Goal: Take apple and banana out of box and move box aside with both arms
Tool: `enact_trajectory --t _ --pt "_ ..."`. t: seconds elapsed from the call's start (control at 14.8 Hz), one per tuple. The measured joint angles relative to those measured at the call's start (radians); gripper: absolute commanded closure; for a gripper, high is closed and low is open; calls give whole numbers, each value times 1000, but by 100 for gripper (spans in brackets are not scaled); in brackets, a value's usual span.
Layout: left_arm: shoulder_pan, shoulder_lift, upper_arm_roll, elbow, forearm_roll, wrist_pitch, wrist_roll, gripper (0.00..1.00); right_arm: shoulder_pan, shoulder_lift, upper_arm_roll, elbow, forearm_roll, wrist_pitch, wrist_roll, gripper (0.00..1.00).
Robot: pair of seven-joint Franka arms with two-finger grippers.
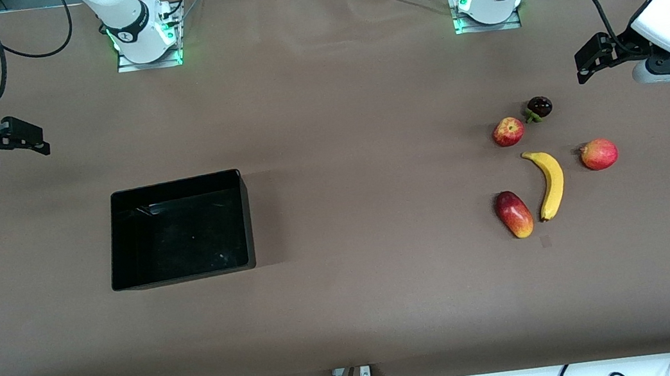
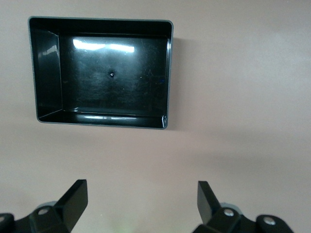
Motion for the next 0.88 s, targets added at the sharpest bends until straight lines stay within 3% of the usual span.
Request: enact_trajectory --t 0.88 --pt "9 2 1 1 0 -1 0 0 -2 2 5 17 -7 1 0 0"
